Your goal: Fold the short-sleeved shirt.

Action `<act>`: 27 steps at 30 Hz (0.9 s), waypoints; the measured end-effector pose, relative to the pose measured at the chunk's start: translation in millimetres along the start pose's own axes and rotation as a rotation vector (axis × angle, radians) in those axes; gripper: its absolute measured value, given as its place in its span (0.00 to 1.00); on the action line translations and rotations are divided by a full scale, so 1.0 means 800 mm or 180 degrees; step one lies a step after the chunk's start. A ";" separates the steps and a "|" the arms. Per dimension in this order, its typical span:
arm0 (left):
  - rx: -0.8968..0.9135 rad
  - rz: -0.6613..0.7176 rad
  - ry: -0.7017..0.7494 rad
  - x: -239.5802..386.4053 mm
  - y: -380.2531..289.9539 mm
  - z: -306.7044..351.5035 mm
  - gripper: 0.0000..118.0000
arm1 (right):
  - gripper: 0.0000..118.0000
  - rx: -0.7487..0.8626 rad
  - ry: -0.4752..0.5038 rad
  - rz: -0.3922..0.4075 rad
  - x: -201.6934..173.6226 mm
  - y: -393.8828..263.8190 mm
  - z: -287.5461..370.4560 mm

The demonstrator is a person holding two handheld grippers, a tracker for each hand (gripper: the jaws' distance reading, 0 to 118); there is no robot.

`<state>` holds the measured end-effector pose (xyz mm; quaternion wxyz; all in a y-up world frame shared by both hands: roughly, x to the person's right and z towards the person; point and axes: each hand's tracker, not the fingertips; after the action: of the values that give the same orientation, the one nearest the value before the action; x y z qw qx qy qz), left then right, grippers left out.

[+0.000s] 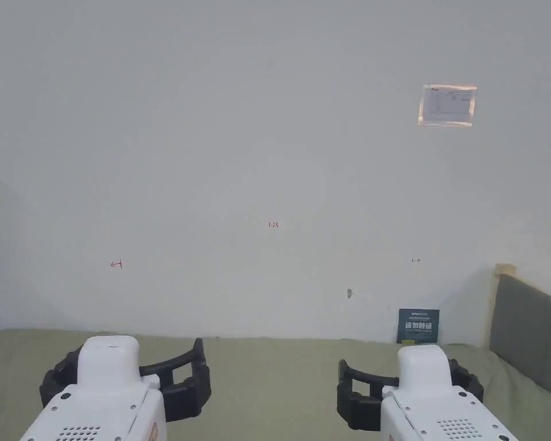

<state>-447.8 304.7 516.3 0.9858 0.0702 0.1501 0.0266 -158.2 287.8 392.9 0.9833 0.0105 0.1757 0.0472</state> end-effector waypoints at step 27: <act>-0.0047 -0.0175 0.0109 -0.001 -0.022 0.016 0.00 | 0.00 0.0031 0.0026 0.0077 -0.022 0.003 0.027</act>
<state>-444.5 285.9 526.0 0.9840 0.0582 0.1686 0.0017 -167.7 288.2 419.3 0.9818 0.0171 0.1798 0.0582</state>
